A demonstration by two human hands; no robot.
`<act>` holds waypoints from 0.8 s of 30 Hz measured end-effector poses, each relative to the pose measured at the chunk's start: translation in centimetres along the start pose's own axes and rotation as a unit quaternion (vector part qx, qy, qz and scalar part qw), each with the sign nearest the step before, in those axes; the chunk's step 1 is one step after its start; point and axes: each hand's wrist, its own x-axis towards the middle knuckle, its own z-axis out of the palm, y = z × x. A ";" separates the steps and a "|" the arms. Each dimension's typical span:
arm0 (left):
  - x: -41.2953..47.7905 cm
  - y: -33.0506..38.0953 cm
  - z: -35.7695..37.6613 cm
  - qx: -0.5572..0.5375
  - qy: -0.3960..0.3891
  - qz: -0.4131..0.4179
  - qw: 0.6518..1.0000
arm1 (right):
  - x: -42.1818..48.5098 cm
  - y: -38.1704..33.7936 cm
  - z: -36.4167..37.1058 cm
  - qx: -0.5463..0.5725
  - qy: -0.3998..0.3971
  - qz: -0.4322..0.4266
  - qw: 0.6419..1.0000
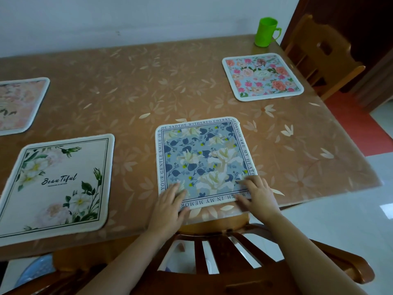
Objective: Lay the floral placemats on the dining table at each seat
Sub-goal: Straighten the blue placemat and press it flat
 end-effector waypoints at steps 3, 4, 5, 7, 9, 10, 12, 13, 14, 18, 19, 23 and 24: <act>0.5 -0.7 0.7 0.066 -0.068 0.046 0.994 | 0.6 -0.6 1.7 -0.117 -0.068 -0.013 0.991; 1.0 -0.8 0.6 0.082 -0.073 0.058 0.992 | 0.9 -0.8 2.2 -0.146 -0.073 -0.016 0.986; 1.6 -0.9 0.5 0.096 -0.076 0.065 0.990 | 1.2 -1.0 2.6 -0.164 -0.072 -0.018 0.984; 3.1 -1.3 0.3 0.125 -0.078 0.063 0.987 | 2.4 -1.4 2.9 -0.170 -0.079 -0.030 0.982; 4.7 -1.6 0.4 0.139 -0.072 0.042 0.987 | 4.0 -1.6 3.0 -0.177 -0.081 -0.054 0.979; 5.5 -1.7 0.4 0.141 -0.071 0.029 0.987 | 4.8 -1.6 2.9 -0.183 -0.080 -0.065 0.978; 7.3 -2.1 0.4 0.147 -0.069 0.011 0.987 | 6.5 -1.7 2.8 -0.186 -0.074 -0.087 0.976; 8.2 -2.4 0.3 0.150 -0.068 0.006 0.986 | 7.3 -1.7 2.8 -0.185 -0.070 -0.098 0.975; 9.2 -2.6 0.3 0.152 -0.065 -0.002 0.986 | 8.2 -1.7 2.7 -0.185 -0.067 -0.110 0.974; 13.0 -3.8 0.1 0.139 -0.037 -0.013 0.990 | 12.5 -2.0 2.4 -0.185 -0.058 -0.153 0.969; 14.0 -4.1 0.1 0.135 -0.032 -0.013 0.990 | 13.6 -2.1 2.3 -0.184 -0.057 -0.159 0.968; 17.4 -4.9 -0.1 0.116 -0.001 -0.025 0.993 | 17.8 -2.6 2.0 -0.165 -0.035 -0.159 0.973; 18.1 -4.9 -0.1 0.110 0.009 -0.030 0.993 | 18.8 -2.8 1.9 -0.159 -0.028 -0.156 0.974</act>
